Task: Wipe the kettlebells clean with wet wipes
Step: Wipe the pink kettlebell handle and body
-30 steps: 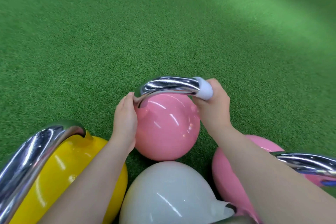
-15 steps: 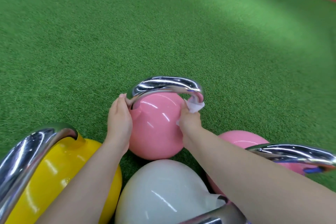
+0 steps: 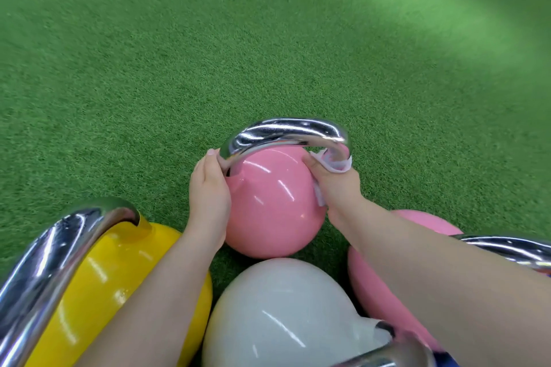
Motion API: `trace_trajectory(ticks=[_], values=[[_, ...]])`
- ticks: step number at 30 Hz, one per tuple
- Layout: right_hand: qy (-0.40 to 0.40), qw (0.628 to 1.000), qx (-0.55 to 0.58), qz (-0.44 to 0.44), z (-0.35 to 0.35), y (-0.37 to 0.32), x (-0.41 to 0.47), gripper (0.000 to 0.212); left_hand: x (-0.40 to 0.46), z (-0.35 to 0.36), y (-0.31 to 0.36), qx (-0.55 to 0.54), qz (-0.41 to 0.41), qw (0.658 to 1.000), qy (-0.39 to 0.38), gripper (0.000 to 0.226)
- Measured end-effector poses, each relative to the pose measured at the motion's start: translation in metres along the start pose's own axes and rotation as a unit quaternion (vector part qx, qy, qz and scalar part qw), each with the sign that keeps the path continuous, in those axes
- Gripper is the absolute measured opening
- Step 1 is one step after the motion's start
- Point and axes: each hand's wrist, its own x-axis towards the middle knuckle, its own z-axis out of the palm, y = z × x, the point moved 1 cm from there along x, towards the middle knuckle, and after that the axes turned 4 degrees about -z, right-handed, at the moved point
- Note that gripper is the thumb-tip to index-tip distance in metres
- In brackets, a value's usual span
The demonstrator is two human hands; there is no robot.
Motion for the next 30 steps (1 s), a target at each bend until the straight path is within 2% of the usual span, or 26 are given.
trace_trajectory(ticks=[2,3,7,8,9,12,14,18,21,23,27,29,30], values=[[0.085,0.995,0.005,0.054,0.011,-0.002,-0.006,0.021,0.000,0.000,-0.001,-0.006,0.001,1.000,-0.004,0.038],[0.107,0.991,0.005,0.085,0.018,-0.004,-0.010,0.032,0.000,0.000,-0.001,-0.008,0.001,1.000,-0.004,0.039],[0.059,0.988,-0.002,0.139,0.039,-0.011,-0.027,0.104,0.001,0.001,-0.002,-0.005,0.000,1.000,-0.004,0.041],[0.043,0.989,0.004,0.141,0.039,-0.009,-0.029,0.112,0.001,0.001,-0.002,-0.003,0.001,1.000,-0.003,0.041],[0.031,0.991,0.014,0.133,0.036,-0.007,-0.029,0.108,0.001,0.001,-0.002,-0.004,0.002,1.000,-0.003,0.040],[0.009,0.991,0.044,0.127,0.023,-0.003,-0.027,0.074,0.002,0.001,-0.003,-0.008,-0.003,1.000,-0.007,0.041],[0.003,0.992,-0.003,0.123,0.016,0.000,-0.021,0.051,0.003,0.001,-0.004,-0.007,-0.007,1.000,-0.008,0.043],[0.078,0.994,-0.038,0.059,0.017,0.007,-0.011,0.043,0.005,0.000,-0.006,0.003,-0.010,1.000,-0.002,0.040],[0.115,0.993,-0.014,0.008,0.018,0.010,-0.011,0.024,0.005,-0.001,-0.006,0.004,-0.002,1.000,-0.001,0.044],[0.094,0.995,-0.015,-0.012,0.011,0.005,-0.009,0.010,0.004,-0.001,-0.006,0.005,0.003,1.000,-0.003,0.046],[0.023,0.986,-0.128,-0.100,-0.008,-0.021,-0.003,0.004,0.003,0.000,-0.004,0.010,0.017,1.000,-0.004,0.046],[-0.010,0.965,-0.181,-0.188,-0.012,-0.042,-0.009,0.002,0.003,0.000,-0.003,0.008,0.015,1.000,-0.004,0.047],[-0.025,0.943,-0.222,-0.246,-0.013,-0.052,-0.014,0.005,0.002,0.000,-0.003,0.008,0.014,1.000,-0.004,0.046]])
